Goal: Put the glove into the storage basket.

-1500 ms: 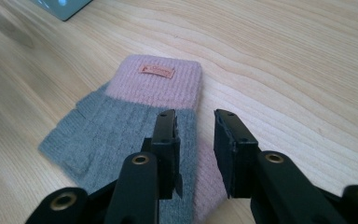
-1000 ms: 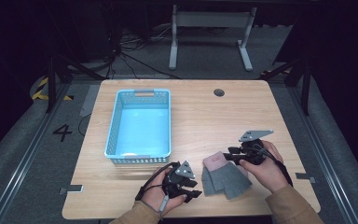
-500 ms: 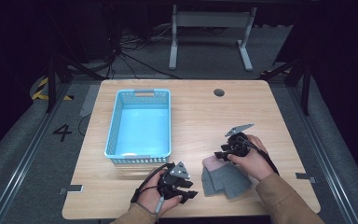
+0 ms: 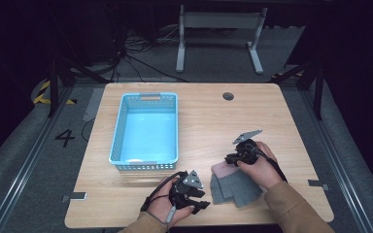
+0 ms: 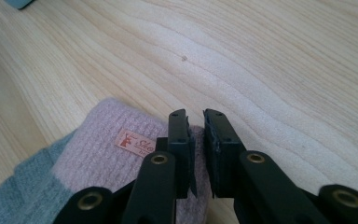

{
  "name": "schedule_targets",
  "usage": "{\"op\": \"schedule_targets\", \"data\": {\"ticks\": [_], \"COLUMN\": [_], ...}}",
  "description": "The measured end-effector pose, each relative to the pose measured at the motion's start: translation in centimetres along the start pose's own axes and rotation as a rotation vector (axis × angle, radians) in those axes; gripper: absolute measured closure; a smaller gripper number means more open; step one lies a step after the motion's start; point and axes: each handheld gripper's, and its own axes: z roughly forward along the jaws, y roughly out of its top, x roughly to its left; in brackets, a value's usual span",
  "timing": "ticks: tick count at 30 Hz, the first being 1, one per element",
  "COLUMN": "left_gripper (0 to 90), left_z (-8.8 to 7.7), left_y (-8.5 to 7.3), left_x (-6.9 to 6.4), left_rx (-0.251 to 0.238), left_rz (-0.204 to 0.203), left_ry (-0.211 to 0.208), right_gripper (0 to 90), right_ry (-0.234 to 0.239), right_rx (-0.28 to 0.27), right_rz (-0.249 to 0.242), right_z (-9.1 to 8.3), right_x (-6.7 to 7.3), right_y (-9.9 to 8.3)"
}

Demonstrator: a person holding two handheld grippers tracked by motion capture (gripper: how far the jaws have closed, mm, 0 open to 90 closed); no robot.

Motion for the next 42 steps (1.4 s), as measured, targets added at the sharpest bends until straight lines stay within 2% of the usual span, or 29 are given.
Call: {"op": "schedule_targets", "data": {"ticks": [5, 10, 14, 17, 33, 42], "left_gripper": [61.3, 60.7, 60.9, 61.0, 60.8, 62.0], "left_z": [0.4, 1.8, 3.1, 3.7, 3.4, 4.7], "left_y": [0.3, 1.0, 1.6, 1.9, 1.8, 2.9], "left_x": [0.0, -0.3, -0.5, -0.6, -0.5, -0.2], "left_rx": [0.003, 0.025, 0.047, 0.043, 0.025, 0.02], "left_rz": [0.005, 0.02, 0.045, 0.054, 0.043, 0.055], "left_ry": [-0.005, -0.007, -0.018, -0.021, -0.022, -0.017], "right_gripper": [82.6, 82.6, 82.6, 82.5, 82.1, 82.1], "right_ry": [-0.011, -0.009, -0.007, -0.003, -0.009, 0.003], "right_rx": [-0.047, -0.087, -0.089, -0.093, -0.14, -0.149], "right_rz": [0.011, 0.034, 0.05, 0.056, 0.079, 0.109], "right_z": [-1.2, -2.5, -2.5, -2.5, -2.8, -2.4], "right_x": [0.3, 0.3, 0.0, -0.2, -0.7, -1.2], "right_y": [-0.1, -0.4, -0.8, -1.0, -1.5, -2.0]}}
